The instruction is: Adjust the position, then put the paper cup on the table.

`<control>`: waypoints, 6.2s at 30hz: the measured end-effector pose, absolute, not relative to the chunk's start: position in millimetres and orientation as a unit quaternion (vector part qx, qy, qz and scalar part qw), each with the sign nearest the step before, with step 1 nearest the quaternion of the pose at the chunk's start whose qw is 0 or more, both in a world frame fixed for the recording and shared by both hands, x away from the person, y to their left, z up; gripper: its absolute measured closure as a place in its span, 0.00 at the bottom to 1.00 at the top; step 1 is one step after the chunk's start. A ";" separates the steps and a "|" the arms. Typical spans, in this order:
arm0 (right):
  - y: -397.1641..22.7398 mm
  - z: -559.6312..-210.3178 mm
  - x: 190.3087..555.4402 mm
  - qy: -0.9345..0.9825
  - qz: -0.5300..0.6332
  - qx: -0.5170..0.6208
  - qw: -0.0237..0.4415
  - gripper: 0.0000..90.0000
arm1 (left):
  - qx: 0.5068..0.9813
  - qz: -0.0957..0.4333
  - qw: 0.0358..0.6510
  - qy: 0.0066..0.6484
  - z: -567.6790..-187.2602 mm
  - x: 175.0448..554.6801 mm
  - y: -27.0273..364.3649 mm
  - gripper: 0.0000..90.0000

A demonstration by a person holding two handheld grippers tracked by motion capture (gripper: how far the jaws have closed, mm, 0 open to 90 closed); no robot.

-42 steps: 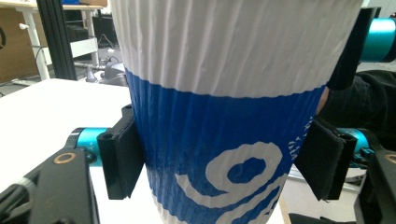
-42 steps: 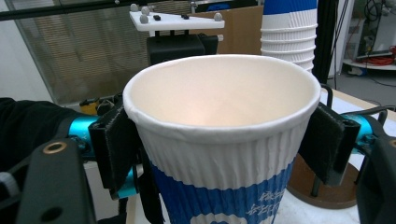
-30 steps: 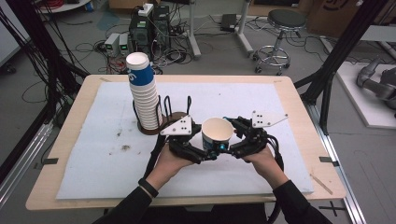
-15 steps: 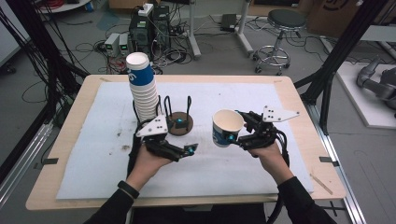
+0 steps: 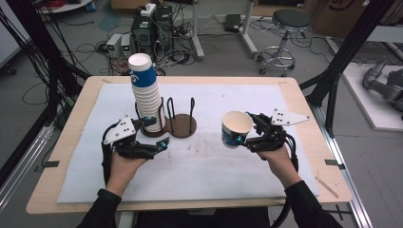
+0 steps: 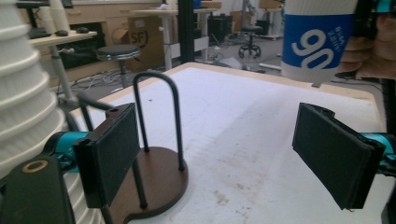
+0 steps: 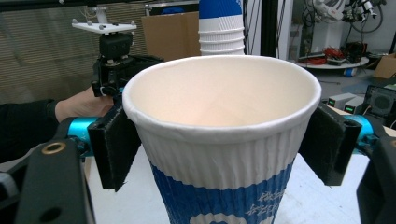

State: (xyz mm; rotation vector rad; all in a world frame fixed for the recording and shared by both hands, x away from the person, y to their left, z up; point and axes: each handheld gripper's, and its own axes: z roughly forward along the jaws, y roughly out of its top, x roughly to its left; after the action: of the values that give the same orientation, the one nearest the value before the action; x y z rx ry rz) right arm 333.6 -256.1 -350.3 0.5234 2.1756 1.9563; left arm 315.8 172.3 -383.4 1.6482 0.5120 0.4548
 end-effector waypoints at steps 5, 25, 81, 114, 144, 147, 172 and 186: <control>-256.3 -350.2 332.5 0.730 0.655 0.173 0.088 0.25 | 0.719 0.198 0.629 0.221 -384.5 312.2 170.2 0.16; -260.7 -348.7 332.6 0.725 0.658 0.180 0.100 0.25 | 0.724 0.193 0.628 0.211 -386.1 312.3 164.0 0.16; -285.2 -344.4 339.9 0.720 0.643 0.217 0.146 0.25 | 0.725 0.230 0.605 0.236 -392.3 306.5 164.8 0.17; -312.1 -343.7 364.9 0.716 0.618 0.253 0.204 0.25 | 0.726 0.223 0.607 0.234 -394.4 306.9 165.3 0.17; -320.9 -359.7 388.9 0.714 0.605 0.282 0.213 0.25 | 0.727 0.219 0.607 0.234 -397.0 307.5 165.2 0.17; -321.4 -361.9 389.8 0.715 0.602 0.285 0.213 0.25 | 0.728 0.220 0.606 0.234 -397.1 307.5 165.0 0.17; -322.3 -396.1 403.7 0.718 0.572 0.331 0.220 0.25 | 0.730 0.215 0.606 0.230 -399.4 308.4 162.6 0.17; -322.0 -412.4 417.8 0.717 0.553 0.360 0.224 0.25 | 0.729 0.213 0.609 0.228 -399.4 308.3 162.4 0.17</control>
State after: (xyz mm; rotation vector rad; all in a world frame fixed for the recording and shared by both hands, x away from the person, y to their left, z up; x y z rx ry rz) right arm 417.8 -322.0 -412.4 0.9926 1.9788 1.5260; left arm 308.3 162.4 -399.4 1.6841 0.5262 0.4916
